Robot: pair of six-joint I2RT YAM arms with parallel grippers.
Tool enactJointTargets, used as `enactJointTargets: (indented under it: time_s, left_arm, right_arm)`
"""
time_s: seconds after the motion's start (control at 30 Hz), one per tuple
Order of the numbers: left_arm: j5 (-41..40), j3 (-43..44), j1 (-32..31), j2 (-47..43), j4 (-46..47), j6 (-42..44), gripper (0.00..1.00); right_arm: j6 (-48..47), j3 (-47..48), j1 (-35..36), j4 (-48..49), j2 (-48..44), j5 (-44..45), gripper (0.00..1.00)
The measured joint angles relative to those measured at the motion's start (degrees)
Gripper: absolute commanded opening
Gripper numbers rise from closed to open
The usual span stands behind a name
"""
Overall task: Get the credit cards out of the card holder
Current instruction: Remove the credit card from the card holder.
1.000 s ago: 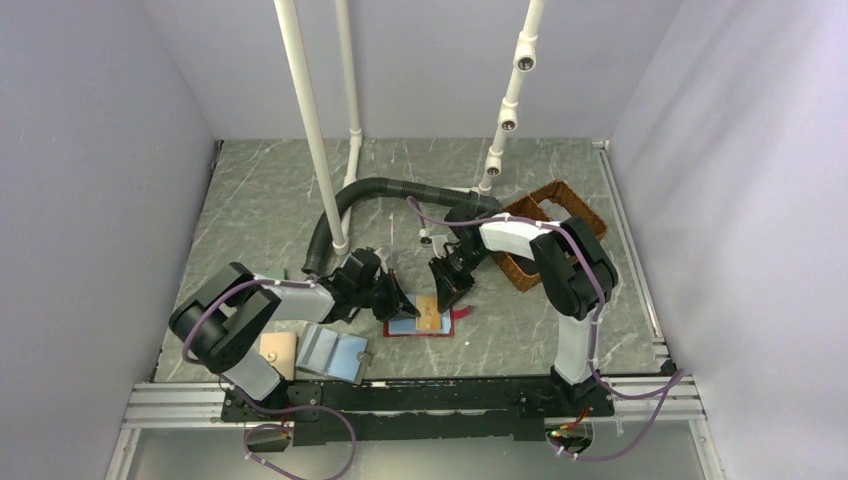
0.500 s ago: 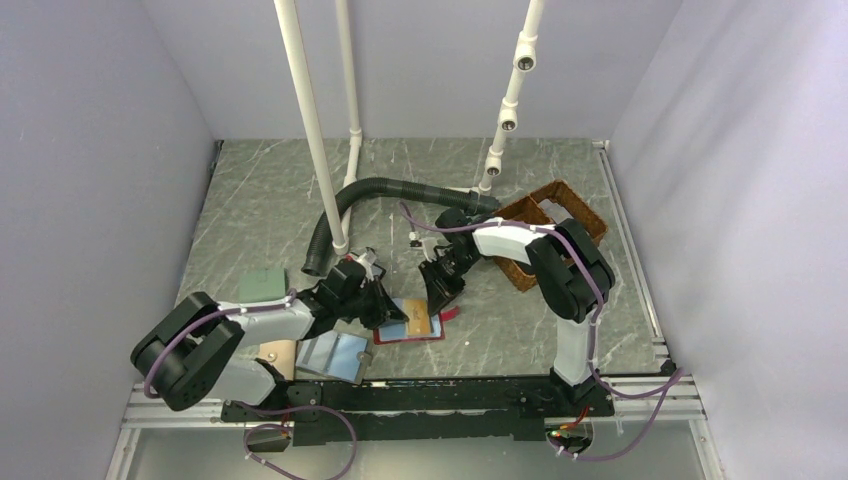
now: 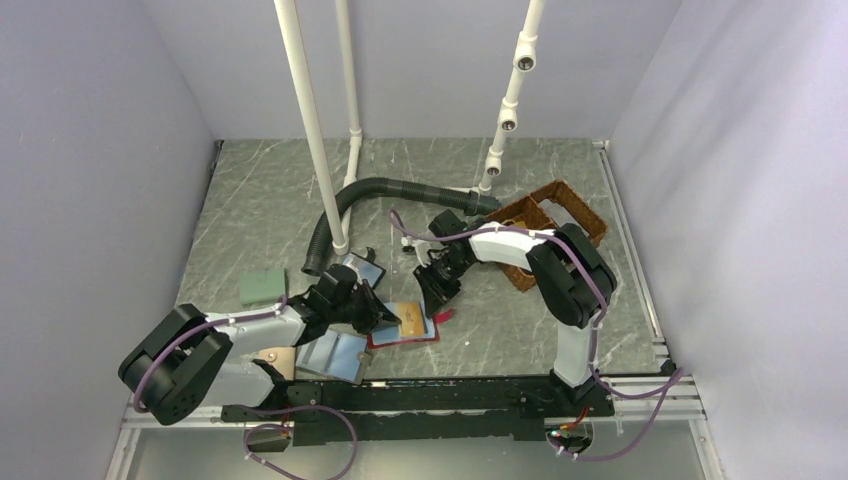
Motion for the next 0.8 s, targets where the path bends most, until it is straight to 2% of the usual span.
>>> enactJointTargets:
  time_s: [0.17,0.3,0.53,0.8]
  left_arm:
    - [-0.37,-0.24,0.00,-0.87,-0.31,-0.28,0.00]
    - [-1.03,-0.24,-0.15,-1.95,-0.22,2.75,0.00]
    - [-2.99,0.55,-1.18,1.20,2.08,7.63,0.00]
    - [-3.91,1.66,-1.53,4.42,4.90,9.11,0.00]
  right_arm:
    - [-1.09,0.02,0.50,-0.04,-0.87,1.16,0.24]
    - [-4.13,0.02,0.22,-1.20,-2.60,2.45,0.25]
    - [-9.84,0.24,-0.26,-3.91,-5.51,-1.95,0.28]
    - [-10.71,0.50,1.03,-5.46,1.05,-5.95,0.26]
